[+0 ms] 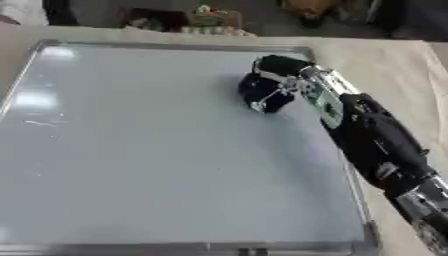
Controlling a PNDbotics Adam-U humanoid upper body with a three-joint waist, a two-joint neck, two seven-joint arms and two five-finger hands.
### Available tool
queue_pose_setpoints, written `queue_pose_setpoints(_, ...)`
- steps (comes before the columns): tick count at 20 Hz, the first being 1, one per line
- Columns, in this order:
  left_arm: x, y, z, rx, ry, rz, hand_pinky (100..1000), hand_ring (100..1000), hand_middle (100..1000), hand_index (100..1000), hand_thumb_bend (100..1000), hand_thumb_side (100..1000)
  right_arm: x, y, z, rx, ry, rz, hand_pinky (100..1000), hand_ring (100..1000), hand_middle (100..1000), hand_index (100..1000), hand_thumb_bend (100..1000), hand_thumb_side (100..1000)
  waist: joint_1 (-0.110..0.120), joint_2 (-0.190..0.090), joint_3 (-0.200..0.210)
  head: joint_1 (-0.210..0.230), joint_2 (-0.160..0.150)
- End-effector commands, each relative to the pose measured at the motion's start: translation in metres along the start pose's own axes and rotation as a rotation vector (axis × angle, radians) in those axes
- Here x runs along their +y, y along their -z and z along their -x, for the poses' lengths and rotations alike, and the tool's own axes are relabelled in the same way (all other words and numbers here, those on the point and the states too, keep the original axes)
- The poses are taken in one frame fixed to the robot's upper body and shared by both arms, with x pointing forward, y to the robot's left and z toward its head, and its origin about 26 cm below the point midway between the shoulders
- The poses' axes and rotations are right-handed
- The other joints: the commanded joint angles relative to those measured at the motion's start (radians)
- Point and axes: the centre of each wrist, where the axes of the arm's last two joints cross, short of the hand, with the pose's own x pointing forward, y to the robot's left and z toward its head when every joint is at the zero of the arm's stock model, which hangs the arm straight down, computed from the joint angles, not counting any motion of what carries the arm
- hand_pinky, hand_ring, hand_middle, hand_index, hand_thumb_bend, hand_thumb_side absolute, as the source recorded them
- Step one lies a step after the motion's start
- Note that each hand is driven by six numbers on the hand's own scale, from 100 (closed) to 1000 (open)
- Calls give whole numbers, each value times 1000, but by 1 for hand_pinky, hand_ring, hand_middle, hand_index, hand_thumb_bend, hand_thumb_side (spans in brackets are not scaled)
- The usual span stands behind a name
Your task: Wipe the whiteboard clean with a brush.
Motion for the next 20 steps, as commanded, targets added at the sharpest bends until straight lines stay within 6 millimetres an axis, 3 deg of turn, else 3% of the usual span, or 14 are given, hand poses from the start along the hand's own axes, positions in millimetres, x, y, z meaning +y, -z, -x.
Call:
queue_pose_setpoints(1,1,3,-4,-12,7,6,404,471,437,520,100,932,10,6,-12,-55,-5,-63,313,396,147,140,100,100,3,-12,2,-2,-8)
queue_pose_setpoints(20,0,5,-5,-16,-1,8,405,471,438,520,100,931,-3,14,-68,-267,30,-61,317,369,134,144,100,100,2,-15,-2,-9,0)
